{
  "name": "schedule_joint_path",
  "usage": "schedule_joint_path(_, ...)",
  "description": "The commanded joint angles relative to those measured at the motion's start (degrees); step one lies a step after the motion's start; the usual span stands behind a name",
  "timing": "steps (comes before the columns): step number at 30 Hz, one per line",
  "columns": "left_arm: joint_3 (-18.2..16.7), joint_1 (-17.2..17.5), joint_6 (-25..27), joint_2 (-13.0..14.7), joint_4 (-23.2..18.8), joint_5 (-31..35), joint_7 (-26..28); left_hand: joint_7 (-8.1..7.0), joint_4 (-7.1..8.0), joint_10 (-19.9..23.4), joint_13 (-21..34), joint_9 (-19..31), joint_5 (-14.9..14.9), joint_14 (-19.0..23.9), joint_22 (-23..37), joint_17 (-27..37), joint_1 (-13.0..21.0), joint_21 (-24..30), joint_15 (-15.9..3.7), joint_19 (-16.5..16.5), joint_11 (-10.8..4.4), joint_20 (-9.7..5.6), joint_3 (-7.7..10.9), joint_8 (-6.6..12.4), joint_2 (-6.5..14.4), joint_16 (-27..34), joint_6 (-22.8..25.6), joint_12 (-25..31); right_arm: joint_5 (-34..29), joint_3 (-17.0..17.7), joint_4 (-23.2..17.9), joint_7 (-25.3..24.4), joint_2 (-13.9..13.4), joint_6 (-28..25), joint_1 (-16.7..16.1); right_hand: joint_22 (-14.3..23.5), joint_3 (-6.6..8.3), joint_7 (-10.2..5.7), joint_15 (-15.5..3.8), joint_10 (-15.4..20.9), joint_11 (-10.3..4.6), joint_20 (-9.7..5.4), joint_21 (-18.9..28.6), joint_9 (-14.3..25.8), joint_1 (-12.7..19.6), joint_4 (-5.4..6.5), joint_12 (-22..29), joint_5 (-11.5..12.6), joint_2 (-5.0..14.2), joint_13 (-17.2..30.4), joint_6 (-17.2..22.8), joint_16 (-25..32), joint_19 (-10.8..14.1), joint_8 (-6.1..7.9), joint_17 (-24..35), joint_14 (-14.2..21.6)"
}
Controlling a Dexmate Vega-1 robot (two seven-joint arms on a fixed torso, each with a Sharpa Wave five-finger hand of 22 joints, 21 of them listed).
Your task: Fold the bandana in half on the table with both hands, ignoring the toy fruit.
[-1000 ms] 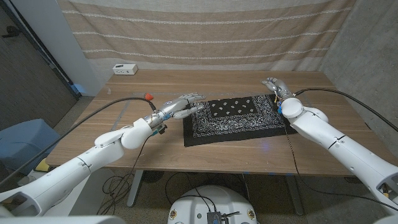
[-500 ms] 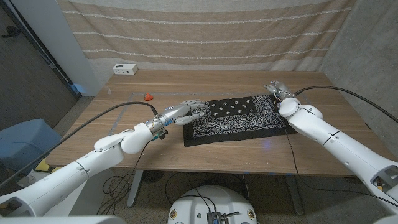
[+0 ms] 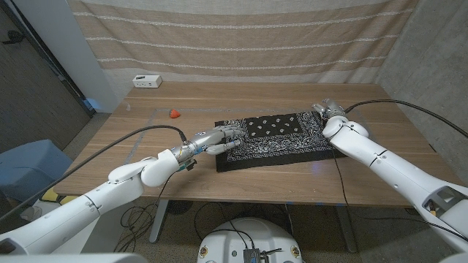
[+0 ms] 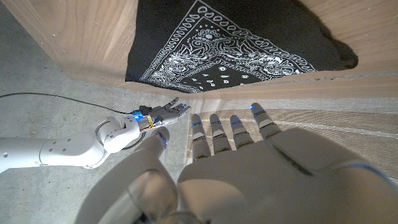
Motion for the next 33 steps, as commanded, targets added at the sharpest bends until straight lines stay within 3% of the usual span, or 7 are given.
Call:
schedule_joint_path(1,-0.23,2.12,1.76,1.2,-1.78,0.04,-0.6,0.83,0.11,0.86,0.22,0.17,-0.1,0.6,0.31,0.23,0.63,-0.35,-0.21,-0.01,-0.13,0.1,0.45,0.16,1.31,-0.03,0.98,-0.09,-2.74,-2.85,2.84,-1.03,1.76,-5.11,2.02,0.17,0.21,-0.03,-0.09,0.59,-0.23,-0.08,0.47,0.13,0.85,-0.4,0.27,0.34,-0.2,0.15,0.94,0.37,0.58,0.46,0.06,0.54)
schedule_joint_path(18,0.03,3.56,4.71,1.65,-3.52,0.23,-1.39,2.81,1.18,4.82,0.31,0.25,-0.37,1.23,0.39,0.36,-0.07,-0.65,-0.24,0.1,0.77,0.07,1.14,0.46,0.85,0.02,4.45,0.5,-4.86,-8.27,12.54,1.9,5.75,-10.59,9.06,0.16,0.3,-0.62,-0.39,-2.3,-1.26,-0.72,-0.06,0.21,2.39,-0.73,-0.63,0.61,0.11,0.21,0.39,-0.6,-0.71,-0.02,0.09,-2.61)
schedule_joint_path(28,0.31,3.75,6.78,1.64,-4.38,0.38,-1.88,4.23,1.87,10.39,0.45,0.3,-0.41,2.55,0.41,0.27,-0.72,-0.86,-0.32,0.57,1.19,-0.08,1.69,0.83,0.31,0.2,8.49,1.53,-6.13,-11.53,18.75,3.43,8.14,-10.58,13.11,0.16,0.44,-0.84,-0.63,-2.81,-1.57,-1.14,-0.11,0.25,2.91,-0.6,-0.6,0.65,0.7,0.22,1.04,-0.58,-0.97,0.16,0.14,-3.29)
schedule_joint_path(33,0.58,3.51,7.61,1.54,-4.58,0.22,-2.44,5.01,2.06,12.42,0.48,0.3,-0.39,3.47,0.4,0.26,-0.94,-0.91,-0.38,0.84,1.01,-0.04,1.88,0.81,0.18,0.38,9.62,1.82,-6.07,-11.89,22.85,3.06,10.18,-10.65,14.59,0.21,-0.06,-1.17,-0.96,-2.94,-1.9,-1.64,-0.18,0.36,1.59,0.82,-0.46,0.44,1.52,0.27,1.72,-0.27,-1.43,0.35,0.51,-3.63)
